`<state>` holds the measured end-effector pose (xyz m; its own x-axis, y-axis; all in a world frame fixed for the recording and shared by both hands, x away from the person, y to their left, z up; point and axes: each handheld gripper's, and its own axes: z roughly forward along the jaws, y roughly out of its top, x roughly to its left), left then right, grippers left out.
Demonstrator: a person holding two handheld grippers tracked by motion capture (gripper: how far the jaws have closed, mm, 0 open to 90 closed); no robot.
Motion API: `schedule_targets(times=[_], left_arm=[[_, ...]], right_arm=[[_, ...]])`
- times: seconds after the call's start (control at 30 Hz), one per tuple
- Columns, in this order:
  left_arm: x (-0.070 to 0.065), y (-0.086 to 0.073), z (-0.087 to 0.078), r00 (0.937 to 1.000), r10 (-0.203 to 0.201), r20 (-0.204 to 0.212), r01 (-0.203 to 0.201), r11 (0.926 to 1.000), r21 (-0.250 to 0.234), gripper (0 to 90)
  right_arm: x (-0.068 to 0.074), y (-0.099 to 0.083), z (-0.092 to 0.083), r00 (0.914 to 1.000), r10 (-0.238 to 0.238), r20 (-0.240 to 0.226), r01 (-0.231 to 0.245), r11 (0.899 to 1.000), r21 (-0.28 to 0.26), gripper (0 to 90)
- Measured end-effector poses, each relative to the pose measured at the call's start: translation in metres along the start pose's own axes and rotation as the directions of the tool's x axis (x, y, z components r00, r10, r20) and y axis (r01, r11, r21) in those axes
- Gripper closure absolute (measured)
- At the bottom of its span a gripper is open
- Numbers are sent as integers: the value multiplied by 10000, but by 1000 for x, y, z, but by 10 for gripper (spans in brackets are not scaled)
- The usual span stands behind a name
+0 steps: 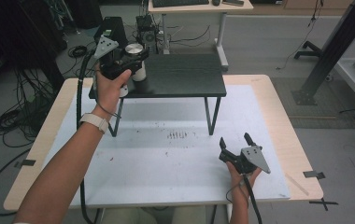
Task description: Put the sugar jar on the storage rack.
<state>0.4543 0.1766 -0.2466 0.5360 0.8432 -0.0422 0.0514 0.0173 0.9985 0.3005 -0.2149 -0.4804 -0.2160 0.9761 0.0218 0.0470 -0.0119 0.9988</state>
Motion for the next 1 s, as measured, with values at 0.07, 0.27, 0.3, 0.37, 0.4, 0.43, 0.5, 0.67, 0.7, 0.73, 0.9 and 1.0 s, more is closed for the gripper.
schedule_targets(times=[0.07, 0.27, 0.3, 0.37, 0.4, 0.43, 0.5, 0.67, 0.7, 0.73, 0.9, 1.0], left_arm=[[0, 0, 0, 10000, 7, -8, -7, 10000, -6, 416], [0, 0, 0, 10000, 15, -3, -15, 10000, -10, 416], [0, 0, 0, 10000, 17, 2, -17, 10000, -9, 416], [0, 0, 0, 10000, 32, -9, -32, 10000, -11, 416], [0, 0, 0, 10000, 27, -13, -27, 10000, -12, 416], [0, 0, 0, 10000, 59, -16, -59, 10000, -11, 416], [0, 0, 0, 10000, 58, -22, -58, 10000, -13, 415], [0, 0, 0, 10000, 54, -66, -54, 10000, -19, 404], [0, 0, 0, 9999, 70, -72, -70, 10000, -12, 399], [0, 0, 0, 9999, 69, -96, -69, 10000, -12, 399], [2, 2, -3, 9996, 97, -274, -99, 9999, -53, 270], [2, 4, -6, 9993, -61, -372, 56, 9999, -149, 140]], right_arm=[[0, 0, 0, 10000, -3, -1, 3, 10000, 2, 92], [0, 0, 0, 10000, -29, 1, 29, 10000, -17, 91], [0, 0, 0, 10000, -30, 3, 30, 10000, -15, 92], [0, 0, 0, 10000, -29, 1, 29, 10000, -17, 92], [0, 0, 0, 10000, -29, 2, 29, 10000, -18, 92], [0, 0, 0, 10000, -29, 2, 29, 10000, -18, 92], [0, 0, 0, 10000, -30, 1, 30, 10000, -16, 92], [0, 0, 0, 10000, -26, 0, 26, 10000, -24, 92], [0, 0, 0, 10000, -29, -1, 29, 10000, -23, 92], [0, 0, 0, 10000, -29, -1, 29, 10000, -23, 92], [0, 0, 0, 10000, -30, 1, 30, 10000, -20, 92], [0, 0, 0, 10000, -35, 10, 35, 10000, -12, 92]])
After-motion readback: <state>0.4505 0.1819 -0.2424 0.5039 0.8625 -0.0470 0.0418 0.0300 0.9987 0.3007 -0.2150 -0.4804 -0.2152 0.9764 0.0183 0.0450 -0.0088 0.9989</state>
